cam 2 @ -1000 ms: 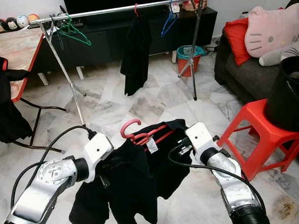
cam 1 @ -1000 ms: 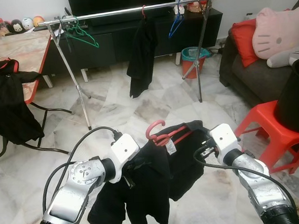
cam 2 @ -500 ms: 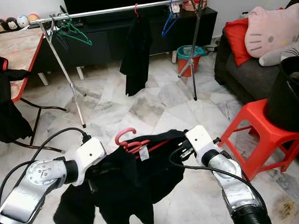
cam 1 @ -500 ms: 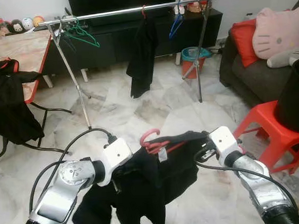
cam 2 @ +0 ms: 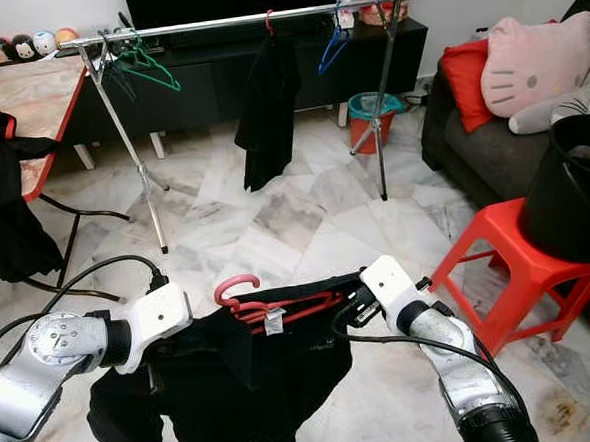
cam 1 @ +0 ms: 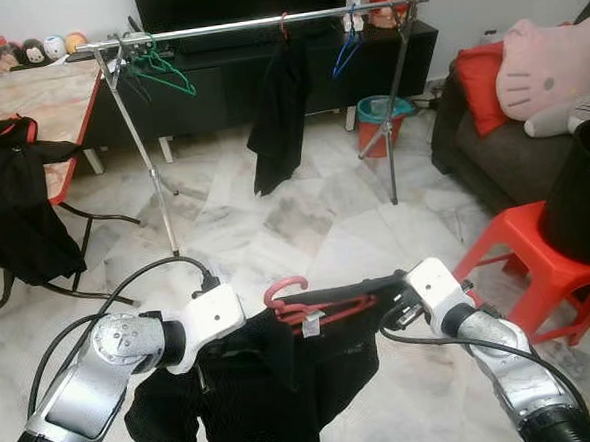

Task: Hang hanger

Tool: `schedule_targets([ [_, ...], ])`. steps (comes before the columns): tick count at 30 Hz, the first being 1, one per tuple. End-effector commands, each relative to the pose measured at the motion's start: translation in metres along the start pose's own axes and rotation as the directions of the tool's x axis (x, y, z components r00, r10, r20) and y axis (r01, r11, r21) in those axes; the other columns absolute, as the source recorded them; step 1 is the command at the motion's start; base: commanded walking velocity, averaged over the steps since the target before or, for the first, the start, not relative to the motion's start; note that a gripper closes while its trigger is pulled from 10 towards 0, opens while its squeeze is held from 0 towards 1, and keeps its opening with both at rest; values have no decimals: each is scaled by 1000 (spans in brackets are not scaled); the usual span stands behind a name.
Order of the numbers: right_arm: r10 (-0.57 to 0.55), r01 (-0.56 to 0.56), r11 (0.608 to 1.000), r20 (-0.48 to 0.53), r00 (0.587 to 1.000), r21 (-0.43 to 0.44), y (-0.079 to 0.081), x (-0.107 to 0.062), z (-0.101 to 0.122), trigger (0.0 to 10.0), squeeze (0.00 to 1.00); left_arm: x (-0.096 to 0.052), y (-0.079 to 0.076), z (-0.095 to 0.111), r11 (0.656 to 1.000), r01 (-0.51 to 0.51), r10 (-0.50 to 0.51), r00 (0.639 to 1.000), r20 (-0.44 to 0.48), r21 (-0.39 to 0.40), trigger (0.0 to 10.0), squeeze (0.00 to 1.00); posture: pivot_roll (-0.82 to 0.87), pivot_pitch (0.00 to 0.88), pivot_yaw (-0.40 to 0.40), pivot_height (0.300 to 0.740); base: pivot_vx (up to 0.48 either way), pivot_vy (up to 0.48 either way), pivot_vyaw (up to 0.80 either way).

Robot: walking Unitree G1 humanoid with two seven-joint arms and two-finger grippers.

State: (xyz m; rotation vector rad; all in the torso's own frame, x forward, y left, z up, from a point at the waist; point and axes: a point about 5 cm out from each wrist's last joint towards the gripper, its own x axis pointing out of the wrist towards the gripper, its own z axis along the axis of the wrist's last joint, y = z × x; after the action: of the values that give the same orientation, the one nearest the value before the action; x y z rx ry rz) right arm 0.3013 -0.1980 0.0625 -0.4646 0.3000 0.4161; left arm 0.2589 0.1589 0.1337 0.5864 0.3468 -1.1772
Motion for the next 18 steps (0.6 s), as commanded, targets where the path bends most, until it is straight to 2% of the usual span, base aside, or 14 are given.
schedule_targets([
  [1,-7,7,1000,-39,999,-14,-6,-2,-5,0,0,-15,6,9,998,25,-27,999,30,50,10000,0,-87,0,-33,732,0,0,0],
  [3,-1,0,1000,-53,999,-17,-6,-2,-7,0,0,-22,3,6,994,85,-86,996,11,63,10000,0,-87,0,-33,732,0,0,0],
  [6,2,-3,1000,-66,998,-20,-6,-3,-9,0,0,-25,2,1,992,108,-106,994,-30,70,10000,0,-87,0,-33,732,0,0,0],
  [7,5,-9,999,-88,996,-41,-7,-4,-12,0,0,-29,4,-11,990,113,-101,986,-131,82,10000,0,-86,0,-32,732,0,0,0],
  [9,3,-7,999,-97,995,-48,-9,-4,-13,0,0,-30,3,-15,989,124,-110,982,-152,84,10000,0,-86,0,-32,732,0,0,0],
  [16,-7,-7,996,-154,988,-93,-14,-7,-21,0,0,-35,0,-16,982,169,-157,978,-136,81,10000,0,-85,0,-38,732,0,0,0],
  [18,-6,-26,989,-219,976,-144,-14,-8,-30,0,0,-35,-1,-11,974,196,-185,977,-103,110,10000,0,-84,0,-39,732,0,0,0],
])
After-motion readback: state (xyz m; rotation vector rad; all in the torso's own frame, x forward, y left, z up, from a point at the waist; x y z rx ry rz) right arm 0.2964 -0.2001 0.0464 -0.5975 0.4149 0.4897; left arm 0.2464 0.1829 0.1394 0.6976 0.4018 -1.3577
